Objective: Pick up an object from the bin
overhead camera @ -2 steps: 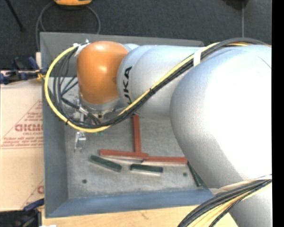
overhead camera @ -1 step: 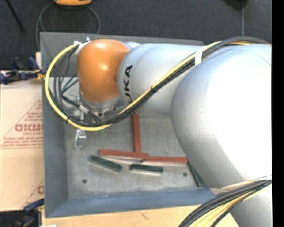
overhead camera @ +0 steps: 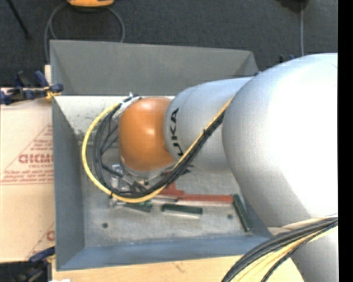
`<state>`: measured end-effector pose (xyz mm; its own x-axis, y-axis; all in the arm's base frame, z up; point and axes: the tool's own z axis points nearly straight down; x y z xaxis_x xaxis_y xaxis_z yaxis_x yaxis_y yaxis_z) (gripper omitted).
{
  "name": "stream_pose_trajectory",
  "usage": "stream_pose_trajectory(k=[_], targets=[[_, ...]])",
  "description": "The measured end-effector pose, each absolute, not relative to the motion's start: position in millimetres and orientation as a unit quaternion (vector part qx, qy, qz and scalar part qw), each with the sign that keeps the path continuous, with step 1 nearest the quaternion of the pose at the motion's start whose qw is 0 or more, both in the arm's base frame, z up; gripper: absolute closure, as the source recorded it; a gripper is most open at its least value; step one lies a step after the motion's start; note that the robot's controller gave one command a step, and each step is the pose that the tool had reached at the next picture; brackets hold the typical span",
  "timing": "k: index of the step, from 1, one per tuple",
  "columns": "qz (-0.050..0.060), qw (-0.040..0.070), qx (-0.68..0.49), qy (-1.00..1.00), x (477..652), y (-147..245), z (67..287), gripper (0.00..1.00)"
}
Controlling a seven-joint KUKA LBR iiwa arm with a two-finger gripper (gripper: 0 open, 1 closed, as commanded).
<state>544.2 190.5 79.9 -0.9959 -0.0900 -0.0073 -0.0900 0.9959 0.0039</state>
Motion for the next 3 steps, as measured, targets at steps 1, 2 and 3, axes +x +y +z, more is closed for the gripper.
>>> stream_pose_trajectory(k=[1,2,3], targets=[[0.002,0.004,-0.045,0.999,544.2,190,80,1.0],[-0.001,-0.002,-0.05,0.999,547.4,190,116,1.0],[-0.001,0.0,-0.056,0.998,548.0,191,184,1.0]])
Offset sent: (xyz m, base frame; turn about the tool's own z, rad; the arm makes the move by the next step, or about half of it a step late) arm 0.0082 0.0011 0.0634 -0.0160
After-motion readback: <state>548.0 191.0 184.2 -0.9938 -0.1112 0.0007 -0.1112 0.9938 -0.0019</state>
